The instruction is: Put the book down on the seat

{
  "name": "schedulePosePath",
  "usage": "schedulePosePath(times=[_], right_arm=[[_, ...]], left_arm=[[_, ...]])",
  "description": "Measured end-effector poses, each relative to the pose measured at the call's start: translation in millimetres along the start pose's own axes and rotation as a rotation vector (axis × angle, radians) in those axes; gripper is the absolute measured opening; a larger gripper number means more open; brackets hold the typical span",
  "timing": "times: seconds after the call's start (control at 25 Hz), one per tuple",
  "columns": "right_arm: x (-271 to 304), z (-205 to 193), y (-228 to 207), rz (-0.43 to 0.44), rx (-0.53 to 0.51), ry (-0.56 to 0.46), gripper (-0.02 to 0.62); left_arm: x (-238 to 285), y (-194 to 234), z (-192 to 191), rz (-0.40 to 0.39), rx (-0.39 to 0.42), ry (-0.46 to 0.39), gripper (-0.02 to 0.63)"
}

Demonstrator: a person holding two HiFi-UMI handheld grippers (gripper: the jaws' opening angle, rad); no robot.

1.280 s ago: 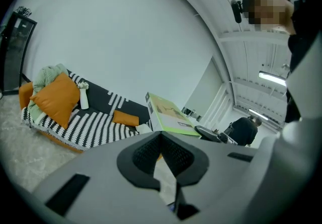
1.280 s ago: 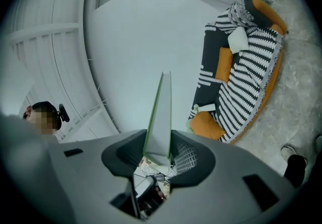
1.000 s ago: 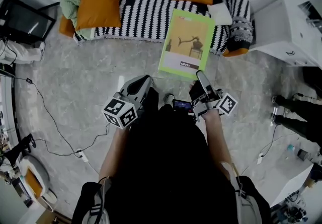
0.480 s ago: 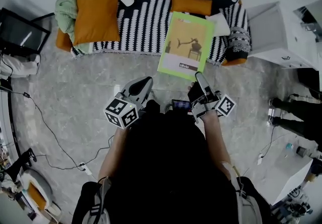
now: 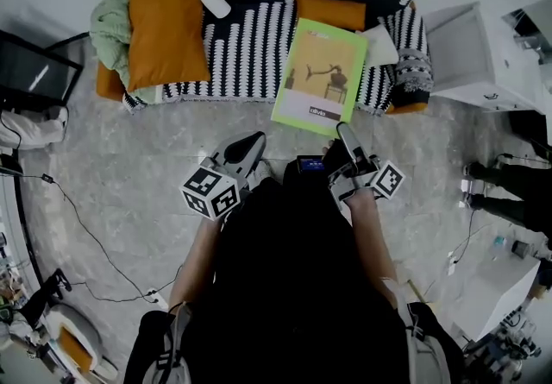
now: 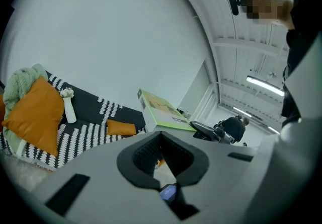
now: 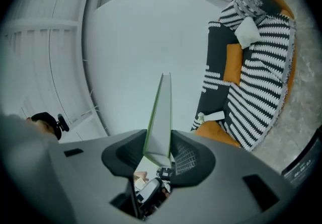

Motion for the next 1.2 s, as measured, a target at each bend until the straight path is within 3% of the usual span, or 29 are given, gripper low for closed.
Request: schedulePosePath(times=[0.4, 0.6, 0.8, 1.2], right_arm=[[27.1, 3.8, -7.4, -0.010, 0.021, 0.011, 0.160], [64.5, 28.7, -18.8, -0.024, 0.034, 0.026, 0.160], [78.4, 41.8, -18.5, 0.009, 0.021, 0.062, 0.160], [154.0, 120.9, -20.8, 0.012, 0.038, 0.111, 0.160]], left_arm=[[1.8, 29.7, 4.2, 0.020, -0.015, 0.016, 0.012], [26.6, 56.2, 16.4, 0.039, -0.024, 0.033, 0.012], [37.1, 56.1, 21.7, 0.057, -0.015, 0.014, 0.012], [107.0, 98.1, 70.3, 0.114, -0.010, -0.005, 0.012]])
Point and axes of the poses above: the fingertips, and each gripper's own axes: x forward along the fingers, y to its left, z out of its top, the point moved 5 cm from there along -x, backward along the fingers, and after that the axes turned 12 degrees about x, right-handed, at the moved point
